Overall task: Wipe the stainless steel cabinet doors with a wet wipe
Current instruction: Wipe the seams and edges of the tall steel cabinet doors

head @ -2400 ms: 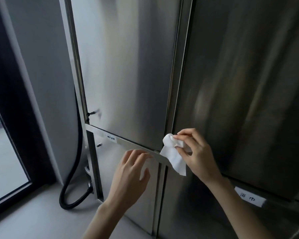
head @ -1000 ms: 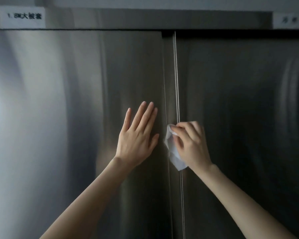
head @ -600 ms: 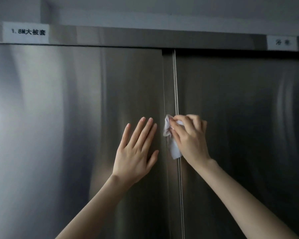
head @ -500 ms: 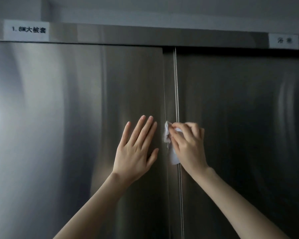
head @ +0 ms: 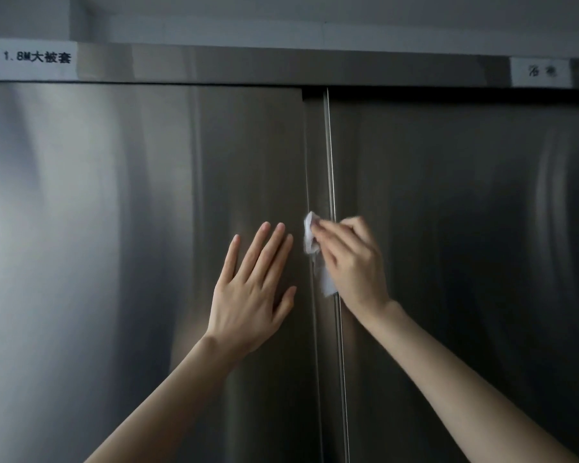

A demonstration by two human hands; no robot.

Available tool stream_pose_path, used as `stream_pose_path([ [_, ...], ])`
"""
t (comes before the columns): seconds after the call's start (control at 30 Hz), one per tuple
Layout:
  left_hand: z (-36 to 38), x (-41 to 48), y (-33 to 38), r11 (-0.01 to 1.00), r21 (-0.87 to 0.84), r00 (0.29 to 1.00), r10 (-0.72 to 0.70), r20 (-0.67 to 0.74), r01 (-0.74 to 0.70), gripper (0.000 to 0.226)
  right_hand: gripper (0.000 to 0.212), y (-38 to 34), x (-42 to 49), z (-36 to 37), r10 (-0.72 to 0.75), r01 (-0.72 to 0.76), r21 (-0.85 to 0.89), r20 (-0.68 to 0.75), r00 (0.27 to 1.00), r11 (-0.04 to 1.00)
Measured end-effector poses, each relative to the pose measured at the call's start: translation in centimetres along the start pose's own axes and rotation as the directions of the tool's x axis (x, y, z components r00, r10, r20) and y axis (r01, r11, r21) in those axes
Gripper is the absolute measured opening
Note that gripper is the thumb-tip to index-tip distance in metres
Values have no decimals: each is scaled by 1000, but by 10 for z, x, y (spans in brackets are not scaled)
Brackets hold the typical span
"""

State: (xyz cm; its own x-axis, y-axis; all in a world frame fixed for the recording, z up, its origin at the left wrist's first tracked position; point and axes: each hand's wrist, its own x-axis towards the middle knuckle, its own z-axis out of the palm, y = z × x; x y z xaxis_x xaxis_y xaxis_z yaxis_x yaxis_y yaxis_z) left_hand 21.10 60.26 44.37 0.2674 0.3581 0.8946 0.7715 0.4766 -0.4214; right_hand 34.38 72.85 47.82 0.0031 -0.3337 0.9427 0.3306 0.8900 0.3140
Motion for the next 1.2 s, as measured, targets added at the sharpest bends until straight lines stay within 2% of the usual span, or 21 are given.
stream_pose_path([
  [0.13, -1, 1, -3, 1000, -17, 1000, 12, -5, -12, 64, 26, -4, -44, -9, -123, 135, -82, 141, 982, 987],
  [0.2, -2, 7, -4, 1000, -11, 1000, 8, -14, -8, 64, 25, 2, -37, -8, -136, 151, -92, 152, 979, 984],
  [0.43, -5, 59, -8, 998, 16, 998, -63, -26, 63, 66, 22, 28, 73, 12, -52, 52, -46, -4, 999, 998],
  [0.53, -3, 59, -8, 997, 44, 998, -61, -16, 62, 65, 23, 27, 78, 17, -14, 13, -26, -49, 999, 1000],
  [0.63, -2, 59, -9, 996, 71, 998, -57, -6, 57, 66, 25, 26, 79, 16, -49, 46, -30, -111, 993, 998],
  [0.73, -2, 59, -8, 996, 73, 998, -57, -9, 57, 65, 22, 37, 121, 18, 17, -18, -33, -46, 999, 999],
  [0.83, -2, 59, -8, 996, 66, 998, -60, -10, 61, 65, 26, 53, 164, 29, 80, -68, -137, 84, 993, 988],
  [0.93, -4, 60, -8, 996, 68, 998, -62, -7, 62, 65, 23, 53, 166, 30, 60, -52, -114, 62, 996, 992],
  [1.03, -5, 59, -8, 997, 62, 998, -55, -15, 56, 65, 16, 43, 121, 19, -12, 11, -32, -43, 999, 999],
  [1.13, -6, 59, -8, 997, 64, 998, -49, -27, 51, 65, 14, 39, 80, 9, -165, 165, -21, -14, 986, 986],
  [1.2, -5, 60, -8, 997, 66, 998, -42, -39, 44, 65, 18, 45, 89, 4, -219, 219, -43, 4, 976, 975],
])
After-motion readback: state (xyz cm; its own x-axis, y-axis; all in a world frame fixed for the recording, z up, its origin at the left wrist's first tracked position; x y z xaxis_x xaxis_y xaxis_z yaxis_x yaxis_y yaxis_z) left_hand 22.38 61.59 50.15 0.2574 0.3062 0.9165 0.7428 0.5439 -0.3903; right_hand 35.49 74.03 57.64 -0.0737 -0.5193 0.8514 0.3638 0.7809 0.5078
